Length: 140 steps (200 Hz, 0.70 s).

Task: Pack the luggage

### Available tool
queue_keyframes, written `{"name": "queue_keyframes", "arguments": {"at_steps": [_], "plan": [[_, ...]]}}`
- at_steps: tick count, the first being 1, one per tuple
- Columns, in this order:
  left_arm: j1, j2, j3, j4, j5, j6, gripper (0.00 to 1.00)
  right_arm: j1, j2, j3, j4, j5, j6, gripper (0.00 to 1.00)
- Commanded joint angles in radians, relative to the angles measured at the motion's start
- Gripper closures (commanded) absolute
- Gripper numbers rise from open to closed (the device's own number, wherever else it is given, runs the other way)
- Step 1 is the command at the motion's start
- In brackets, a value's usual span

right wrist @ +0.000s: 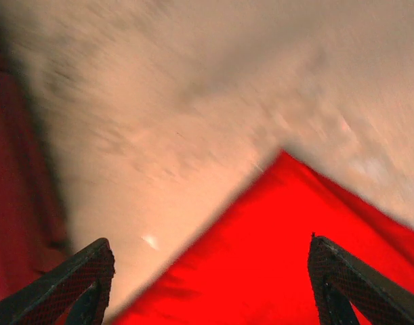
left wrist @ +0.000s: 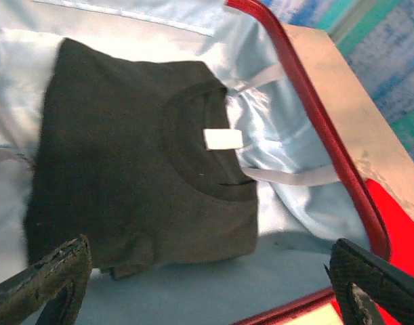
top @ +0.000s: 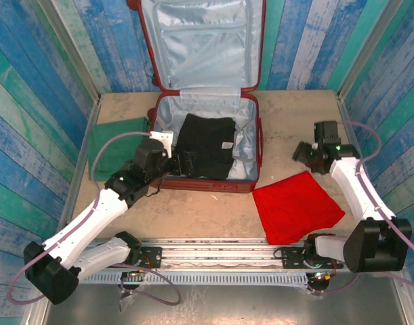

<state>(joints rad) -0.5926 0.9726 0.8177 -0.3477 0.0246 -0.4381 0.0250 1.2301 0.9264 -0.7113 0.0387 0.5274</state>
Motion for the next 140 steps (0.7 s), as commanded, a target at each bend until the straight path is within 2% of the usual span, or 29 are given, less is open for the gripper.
{"name": "queue_keyframes", "arguments": {"at_steps": [1,20,52,76,140], "plan": [[-0.004,0.005,-0.008,0.090,0.066,0.034,0.06,-0.015,-0.052,-0.068,-0.013,0.074,0.060,0.23],[-0.004,0.005,-0.031,0.124,0.075,0.017,0.06,-0.032,0.014,-0.069,0.022,0.091,0.073,0.24],[-0.004,0.005,-0.038,0.094,0.043,0.002,0.06,-0.037,0.219,-0.012,0.020,0.112,0.101,0.29],[-0.004,-0.016,-0.059,0.097,0.035,-0.003,0.06,-0.033,0.279,-0.019,0.067,0.102,0.134,0.32],[-0.004,0.019,-0.067,0.111,0.047,-0.004,0.06,-0.008,0.414,-0.001,0.108,0.180,0.152,0.37]]}}
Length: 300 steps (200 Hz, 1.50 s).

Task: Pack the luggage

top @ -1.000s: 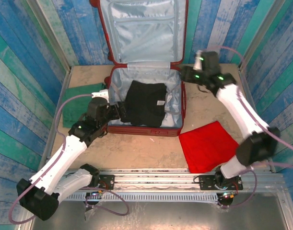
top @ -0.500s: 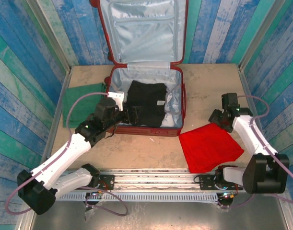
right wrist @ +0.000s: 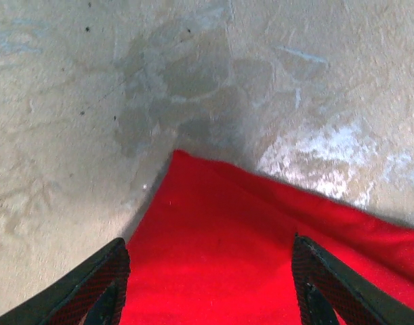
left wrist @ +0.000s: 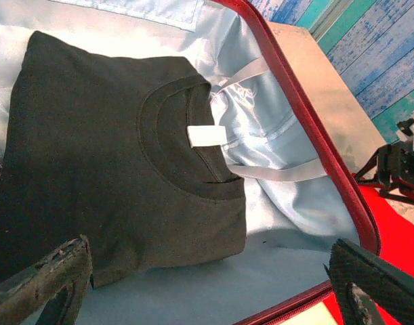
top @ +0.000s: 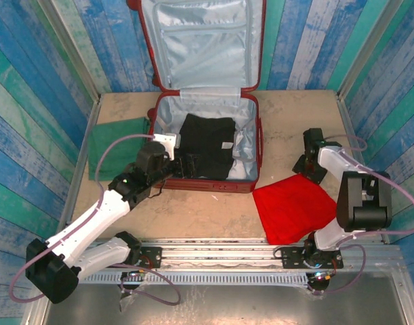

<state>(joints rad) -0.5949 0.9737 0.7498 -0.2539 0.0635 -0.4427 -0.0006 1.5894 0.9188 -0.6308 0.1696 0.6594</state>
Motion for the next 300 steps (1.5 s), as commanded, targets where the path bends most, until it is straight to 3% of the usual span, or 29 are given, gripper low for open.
{"name": "queue_keyframes", "arguments": {"at_steps": [1,38,72,108,127,156,193,254,300], "plan": [[-0.002,0.019,0.001,0.018,0.009,0.001,0.06,0.017,0.058,0.006,0.029,0.049,0.020,0.37],[-0.003,0.030,0.009,-0.004,0.009,0.000,0.07,0.071,0.152,0.006,0.077,0.070,0.009,0.48],[-0.002,0.053,0.024,-0.070,-0.064,-0.022,0.07,0.096,0.210,0.075,0.136,0.079,-0.071,0.80],[-0.006,0.081,0.017,0.001,0.080,-0.064,0.07,0.103,0.274,0.189,0.186,0.023,-0.174,0.90],[-0.058,0.100,0.035,0.036,0.105,-0.044,0.07,0.107,0.313,0.266,0.169,-0.013,-0.230,0.99],[-0.152,0.166,0.108,0.057,0.143,0.027,0.07,0.117,0.338,0.348,0.114,0.000,-0.330,0.99],[-0.202,0.353,0.260,0.075,0.231,0.080,0.07,0.124,0.243,0.278,0.129,0.052,-0.413,0.99],[-0.253,0.876,0.801,-0.252,0.312,0.296,0.07,0.113,-0.012,0.070,0.192,0.070,-0.453,1.00],[-0.333,1.149,1.161,-0.408,0.331,0.420,0.07,0.056,-0.149,0.028,0.200,-0.020,-0.460,1.00]]}}
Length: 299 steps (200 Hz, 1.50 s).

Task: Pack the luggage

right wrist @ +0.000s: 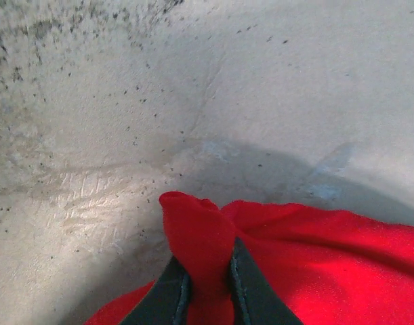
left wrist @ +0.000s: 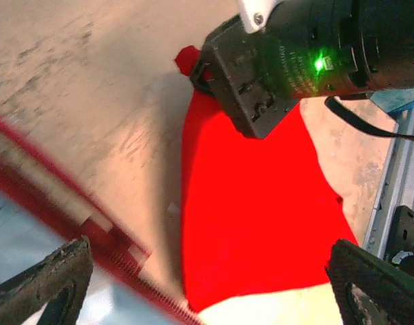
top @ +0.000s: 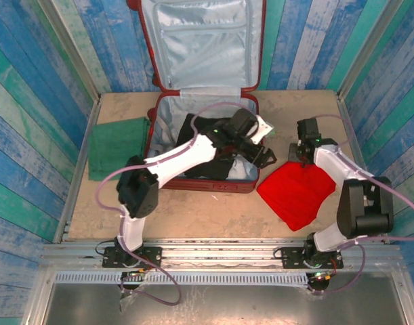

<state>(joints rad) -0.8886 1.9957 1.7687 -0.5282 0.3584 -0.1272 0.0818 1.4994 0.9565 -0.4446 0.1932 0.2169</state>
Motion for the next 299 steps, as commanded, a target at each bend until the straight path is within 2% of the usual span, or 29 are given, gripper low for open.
{"name": "queue_keyframes", "arguments": {"at_steps": [1,45,81,111,154,202,286,289,299], "plan": [[-0.039,0.132,0.149,-0.137,0.036,0.105,0.07,-0.028,-0.061,-0.010,0.014,-0.046,-0.017,1.00],[-0.039,0.287,0.319,-0.191,-0.012,0.119,0.07,-0.053,-0.143,-0.016,0.001,-0.103,-0.026,0.99],[-0.039,0.427,0.496,-0.270,-0.063,0.182,0.07,-0.059,-0.187,-0.030,0.000,-0.126,-0.025,1.00],[-0.039,0.524,0.619,-0.340,-0.051,0.218,0.07,-0.064,-0.212,-0.029,-0.007,-0.134,-0.020,1.00],[-0.039,0.517,0.548,-0.330,0.073,0.228,0.00,-0.088,-0.251,-0.029,-0.006,-0.133,-0.004,0.99],[-0.039,0.456,0.422,-0.305,0.182,0.253,0.08,-0.116,-0.260,-0.012,-0.006,-0.149,0.010,0.99],[-0.039,0.447,0.380,-0.338,0.134,0.240,0.29,-0.129,-0.276,0.052,-0.019,-0.153,0.016,0.99],[-0.066,0.445,0.380,-0.338,0.132,0.240,0.29,-0.129,-0.277,0.054,-0.020,-0.153,0.016,0.99],[-0.073,0.441,0.379,-0.342,0.122,0.242,0.31,-0.130,-0.279,0.058,-0.021,-0.152,0.016,1.00]]}}
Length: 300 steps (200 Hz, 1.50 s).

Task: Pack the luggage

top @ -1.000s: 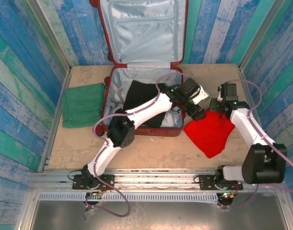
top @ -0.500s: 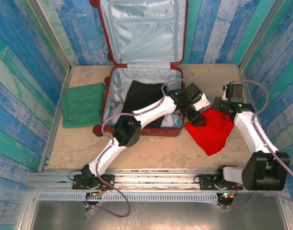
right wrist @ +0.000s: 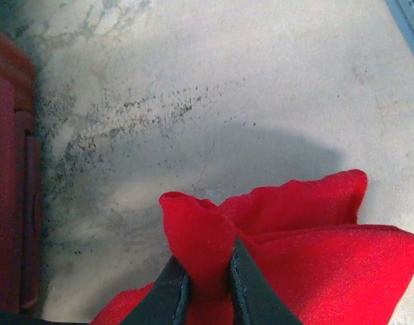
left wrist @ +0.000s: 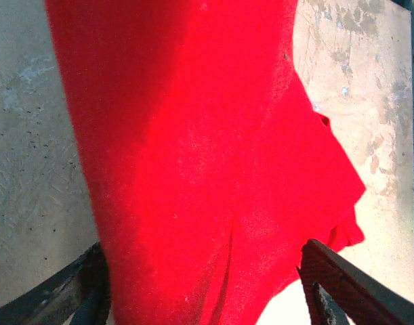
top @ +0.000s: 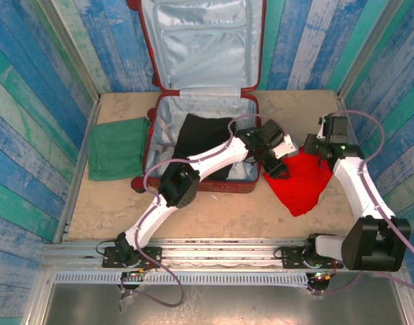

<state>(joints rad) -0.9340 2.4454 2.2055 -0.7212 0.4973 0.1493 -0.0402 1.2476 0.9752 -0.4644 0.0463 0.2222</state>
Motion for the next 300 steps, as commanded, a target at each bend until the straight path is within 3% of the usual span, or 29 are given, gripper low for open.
{"name": "queue_keyframes", "arguments": {"at_steps": [1,52,92,113,148,207,255,300], "plan": [[-0.028,-0.009,-0.058,-0.150,-0.019,-0.034,0.31,-0.008,-0.029,0.040,-0.001,-0.005,0.011,0.99],[-0.035,-0.035,-0.053,-0.154,-0.079,-0.039,0.52,-0.018,-0.053,0.058,-0.002,-0.006,0.014,0.99],[-0.037,-0.118,-0.096,-0.091,-0.136,-0.096,1.00,-0.019,-0.076,0.092,-0.005,-0.061,0.003,1.00],[-0.037,-0.192,-0.117,-0.070,-0.152,-0.126,1.00,-0.018,-0.103,0.130,-0.007,-0.158,-0.003,1.00],[-0.042,-0.390,-0.248,0.057,-0.143,-0.172,1.00,-0.018,-0.146,0.175,0.049,-0.160,0.019,1.00],[-0.042,-0.565,-0.369,0.142,-0.163,-0.256,1.00,-0.003,-0.057,0.332,0.067,-0.263,0.084,1.00],[-0.042,-0.494,-0.403,0.225,-0.170,-0.323,1.00,0.002,-0.046,0.279,0.084,-0.275,0.087,1.00],[-0.043,-0.352,-0.420,0.436,-0.016,-0.397,1.00,0.002,-0.039,0.138,0.084,-0.217,0.012,1.00]]}}
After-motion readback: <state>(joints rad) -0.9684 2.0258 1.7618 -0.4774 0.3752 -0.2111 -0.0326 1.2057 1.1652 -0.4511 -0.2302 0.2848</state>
